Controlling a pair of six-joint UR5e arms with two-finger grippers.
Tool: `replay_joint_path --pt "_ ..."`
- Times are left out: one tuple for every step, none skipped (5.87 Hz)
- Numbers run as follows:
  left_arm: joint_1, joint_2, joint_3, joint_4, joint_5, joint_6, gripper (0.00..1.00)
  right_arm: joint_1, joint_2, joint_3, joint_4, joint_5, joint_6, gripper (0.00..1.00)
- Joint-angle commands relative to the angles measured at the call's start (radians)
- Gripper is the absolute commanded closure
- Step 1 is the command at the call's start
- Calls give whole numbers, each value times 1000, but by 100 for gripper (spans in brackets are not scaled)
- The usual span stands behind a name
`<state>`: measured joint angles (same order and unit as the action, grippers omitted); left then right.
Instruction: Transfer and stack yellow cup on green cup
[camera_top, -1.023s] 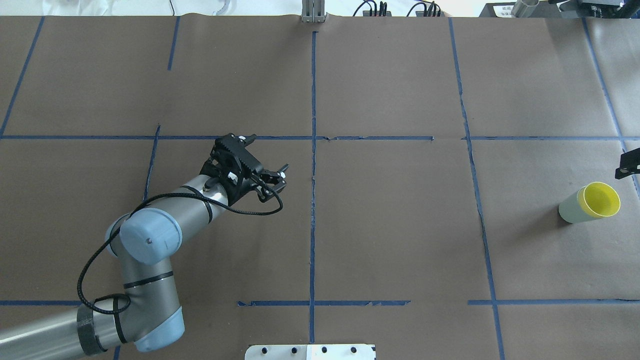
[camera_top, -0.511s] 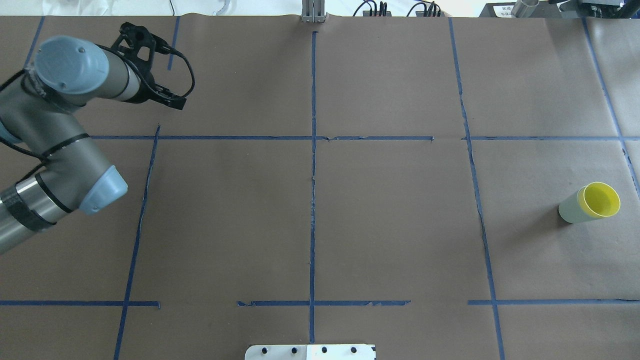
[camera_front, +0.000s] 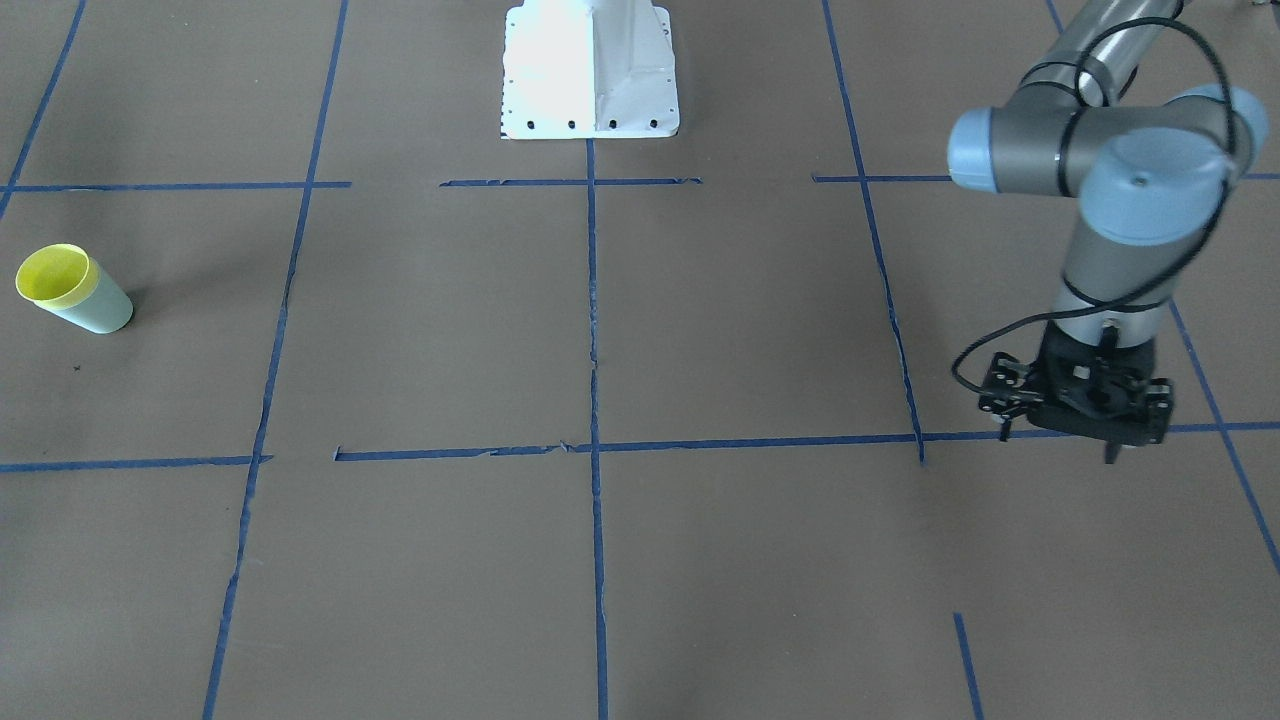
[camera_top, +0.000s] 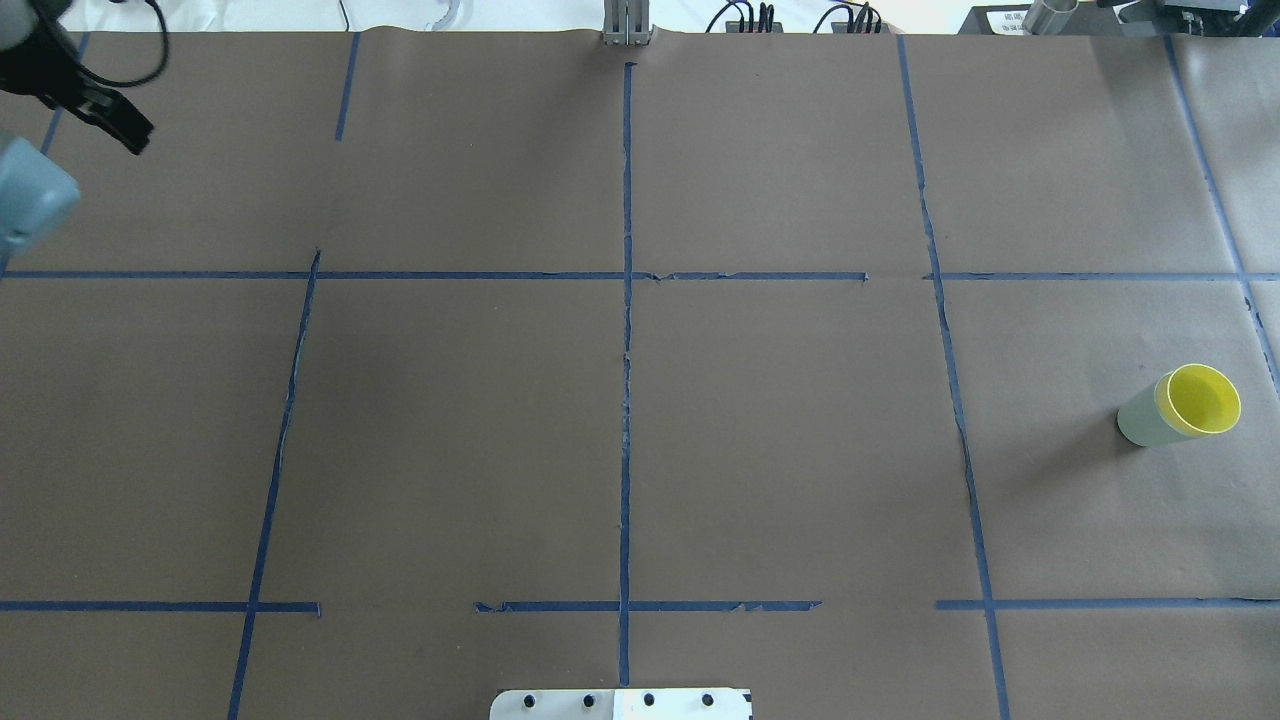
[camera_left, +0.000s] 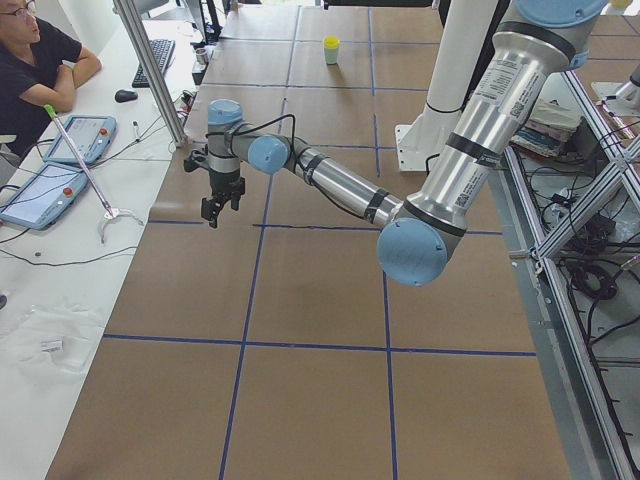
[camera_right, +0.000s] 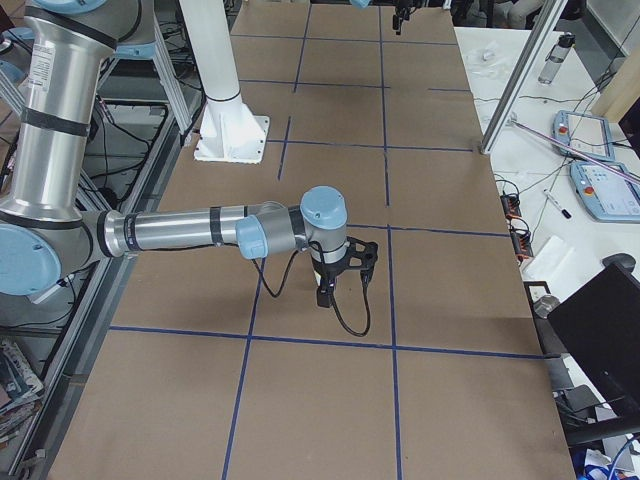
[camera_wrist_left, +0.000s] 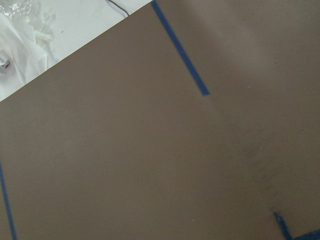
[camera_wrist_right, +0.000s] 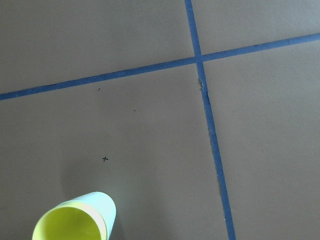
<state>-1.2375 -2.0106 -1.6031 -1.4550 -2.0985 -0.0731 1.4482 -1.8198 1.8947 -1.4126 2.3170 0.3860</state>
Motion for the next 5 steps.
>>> replay_joint_path --pt "-201 16 8 301 -124 227 0 43 -1 -55 -2 8 -227 0" --pt "-274 105 49 341 -130 336 0 43 1 -54 -2 31 -228 0" --pt "-283 198 39 340 -133 345 0 43 1 -57 0 28 -228 0" --pt "-322 226 29 311 -153 349 0 43 2 -54 0 30 -228 0" --pt "-358 246 29 317 -197 348 0 43 -4 -63 -2 27 -228 0"
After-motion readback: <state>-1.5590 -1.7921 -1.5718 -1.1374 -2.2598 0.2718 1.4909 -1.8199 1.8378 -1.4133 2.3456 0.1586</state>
